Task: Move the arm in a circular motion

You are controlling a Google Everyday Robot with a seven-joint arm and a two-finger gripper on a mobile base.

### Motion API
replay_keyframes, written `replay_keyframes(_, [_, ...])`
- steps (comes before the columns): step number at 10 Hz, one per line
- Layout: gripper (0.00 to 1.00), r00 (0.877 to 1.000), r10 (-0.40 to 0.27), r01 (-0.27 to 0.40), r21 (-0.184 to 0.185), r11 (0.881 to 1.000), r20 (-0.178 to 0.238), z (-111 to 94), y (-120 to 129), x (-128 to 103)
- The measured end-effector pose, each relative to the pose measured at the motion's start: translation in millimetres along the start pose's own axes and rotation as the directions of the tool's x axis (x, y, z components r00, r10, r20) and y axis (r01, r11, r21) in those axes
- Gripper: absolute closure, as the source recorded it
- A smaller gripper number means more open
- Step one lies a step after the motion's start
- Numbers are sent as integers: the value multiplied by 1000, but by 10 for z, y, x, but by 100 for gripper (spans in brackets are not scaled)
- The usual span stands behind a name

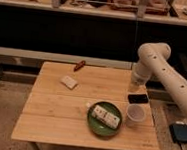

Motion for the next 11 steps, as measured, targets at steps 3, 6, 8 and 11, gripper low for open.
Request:
replay_keyframes(3, [100, 993, -105, 104, 16, 994, 48, -20, -544, 66])
replay_keyframes(6, [100, 983, -178, 175, 55, 983, 51, 11, -1137, 283])
replay_keyframes(8, [100, 960, -273, 277, 72, 958, -58, -20, -1578, 905])
replay_keyframes(11, [100, 909, -373, 393, 88, 915, -186, 82, -1811, 1613])
